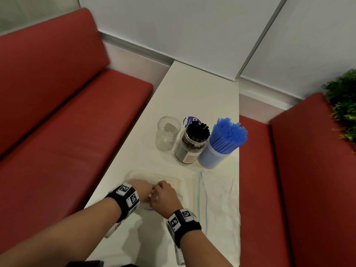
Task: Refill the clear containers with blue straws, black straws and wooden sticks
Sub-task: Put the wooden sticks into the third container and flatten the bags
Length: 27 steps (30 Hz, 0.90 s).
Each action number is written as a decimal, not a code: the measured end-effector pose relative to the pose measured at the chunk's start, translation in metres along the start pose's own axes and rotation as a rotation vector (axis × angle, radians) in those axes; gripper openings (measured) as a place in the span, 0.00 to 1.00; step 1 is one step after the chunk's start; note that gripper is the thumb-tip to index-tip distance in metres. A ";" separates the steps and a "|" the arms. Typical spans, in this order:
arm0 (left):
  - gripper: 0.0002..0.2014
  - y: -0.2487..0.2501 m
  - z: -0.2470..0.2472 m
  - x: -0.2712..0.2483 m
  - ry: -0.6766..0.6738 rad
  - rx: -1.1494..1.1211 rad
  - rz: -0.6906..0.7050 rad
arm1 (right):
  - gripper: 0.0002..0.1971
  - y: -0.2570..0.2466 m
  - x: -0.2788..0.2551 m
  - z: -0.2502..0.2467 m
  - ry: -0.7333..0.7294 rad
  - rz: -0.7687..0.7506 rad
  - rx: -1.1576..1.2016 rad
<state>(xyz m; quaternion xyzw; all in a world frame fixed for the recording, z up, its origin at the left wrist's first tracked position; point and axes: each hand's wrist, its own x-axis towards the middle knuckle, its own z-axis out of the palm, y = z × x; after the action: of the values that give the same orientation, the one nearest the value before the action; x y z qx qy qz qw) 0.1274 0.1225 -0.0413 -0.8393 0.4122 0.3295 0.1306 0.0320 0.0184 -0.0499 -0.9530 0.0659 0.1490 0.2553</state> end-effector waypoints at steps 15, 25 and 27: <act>0.21 -0.029 -0.122 -0.046 0.272 -0.482 0.216 | 0.19 0.008 0.015 -0.031 0.084 0.230 0.682; 0.19 -0.022 -0.126 -0.042 0.163 -2.109 0.200 | 0.20 -0.065 0.029 -0.152 0.467 -0.004 1.156; 0.10 -0.010 -0.121 -0.038 -0.069 -2.273 0.199 | 0.21 -0.079 0.033 -0.171 0.513 -0.066 1.202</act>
<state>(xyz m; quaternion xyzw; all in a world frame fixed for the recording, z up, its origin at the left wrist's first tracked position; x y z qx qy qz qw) 0.1722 0.0925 0.0741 -0.4259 -0.0636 0.5438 -0.7203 0.1217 -0.0017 0.1180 -0.6509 0.1673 -0.1537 0.7244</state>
